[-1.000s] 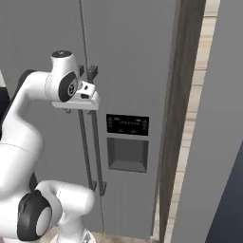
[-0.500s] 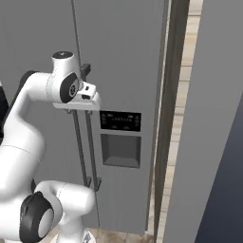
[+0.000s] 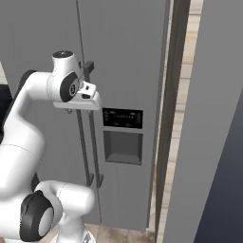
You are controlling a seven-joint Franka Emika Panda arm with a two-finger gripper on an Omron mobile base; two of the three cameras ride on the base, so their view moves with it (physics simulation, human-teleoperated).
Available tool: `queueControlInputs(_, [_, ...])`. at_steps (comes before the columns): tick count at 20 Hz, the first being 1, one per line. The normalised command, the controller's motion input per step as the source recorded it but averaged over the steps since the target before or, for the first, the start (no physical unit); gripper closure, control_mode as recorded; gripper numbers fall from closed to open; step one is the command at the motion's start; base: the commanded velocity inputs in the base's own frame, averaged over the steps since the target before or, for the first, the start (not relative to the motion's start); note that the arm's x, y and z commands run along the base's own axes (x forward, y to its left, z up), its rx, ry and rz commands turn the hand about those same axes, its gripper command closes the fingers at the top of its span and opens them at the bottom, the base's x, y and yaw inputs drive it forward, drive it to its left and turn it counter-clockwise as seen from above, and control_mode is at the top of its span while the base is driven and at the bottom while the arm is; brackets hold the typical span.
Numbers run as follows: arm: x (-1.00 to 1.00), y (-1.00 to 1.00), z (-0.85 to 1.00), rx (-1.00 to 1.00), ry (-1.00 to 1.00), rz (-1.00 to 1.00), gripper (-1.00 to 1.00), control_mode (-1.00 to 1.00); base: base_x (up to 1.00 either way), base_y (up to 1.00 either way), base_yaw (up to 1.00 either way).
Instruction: There is a bowl on the dining counter. Grab a lemon wedge from the fridge and place it in the bowl. Then get the liquor bottle and glass cup from the cabinet and place them next to the bowl.
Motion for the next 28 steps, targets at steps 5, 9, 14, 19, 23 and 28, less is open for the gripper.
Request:
queueControlInputs(5, [0.0, 0.0, 0.0, 0.0, 0.0, 0.0, -1.0, 1.0, -0.35, -0.07, 0.01])
queueControlInputs(9, [0.0, 0.0, 0.0, 0.0, 0.0, 0.0, -1.0, 1.0, -0.27, -0.02, 0.0])
queueControlInputs(14, [0.0, 0.0, 0.0, 0.0, 0.0, 0.0, -1.0, 1.0, -0.05, 0.0, 0.0])
queueControlInputs(19, [0.0, 0.0, 0.0, 0.0, 0.0, 0.0, -1.0, 1.0, 0.01, 0.0, 0.0])
queueControlInputs(23, [0.21, 0.0, -0.08, 0.0, 0.0, 0.0, -1.0, -1.0, 0.03, 0.0, 0.0])
queueControlInputs(28, [0.49, 0.0, -0.11, 0.0, -0.12, 0.0, -1.0, -1.0, 0.0, 0.0, 0.0])
